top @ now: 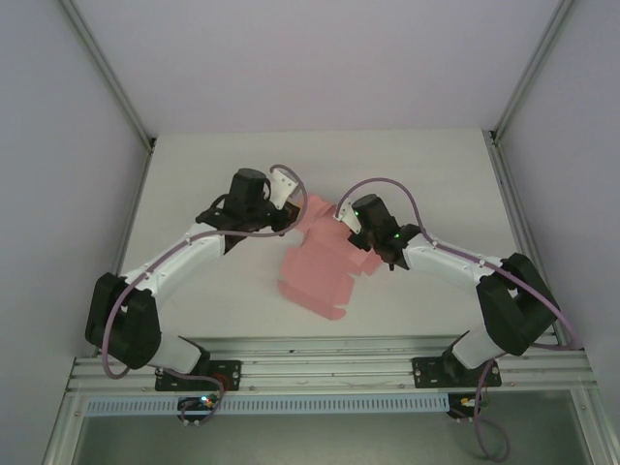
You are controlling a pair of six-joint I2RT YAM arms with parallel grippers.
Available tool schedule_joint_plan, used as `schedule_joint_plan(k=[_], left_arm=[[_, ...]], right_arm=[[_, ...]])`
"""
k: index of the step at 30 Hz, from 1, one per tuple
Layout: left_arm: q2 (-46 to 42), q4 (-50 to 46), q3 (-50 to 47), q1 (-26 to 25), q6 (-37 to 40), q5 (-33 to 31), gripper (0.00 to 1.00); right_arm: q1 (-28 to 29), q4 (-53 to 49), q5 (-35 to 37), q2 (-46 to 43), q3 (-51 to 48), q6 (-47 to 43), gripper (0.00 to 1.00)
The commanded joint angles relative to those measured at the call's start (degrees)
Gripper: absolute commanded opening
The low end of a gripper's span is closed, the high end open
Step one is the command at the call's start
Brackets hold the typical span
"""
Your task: Assemble paper box
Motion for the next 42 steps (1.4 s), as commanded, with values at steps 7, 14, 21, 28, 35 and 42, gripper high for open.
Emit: schedule_joint_plan(k=[7, 14, 21, 28, 35, 42], left_arm=[[-3.0, 2.4, -2.0, 0.5, 1.3, -0.1, 0.0], [-4.5, 4.4, -3.7, 0.8, 1.8, 1.9, 0.0], [-6.0, 4.5, -5.3, 1.2, 2.3, 2.0, 0.0], [-6.0, 4.2, -5.5, 1.2, 3.1, 3.0, 0.0], [-4.0, 5.2, -5.3, 1.1, 1.1, 3.0, 0.13], [-3.5, 5.9, -7.0, 1.6, -1.7, 2.9, 0.48]], right_arm=[[-0.3, 1.6, 0.5, -2.3, -1.4, -1.0, 0.13], [-0.9, 1.9, 1.0, -1.7, -1.8, -2.0, 0.12], [-1.7, 2.3, 0.6, -2.1, -2.6, -2.1, 0.12], [-2.7, 4.3, 0.6, -2.1, -3.4, -3.8, 0.08], [1.6, 6.3, 4.7, -3.4, -2.5, -9.2, 0.0], [6.1, 12.1, 22.2, -0.3, -1.9, -18.6, 0.0]])
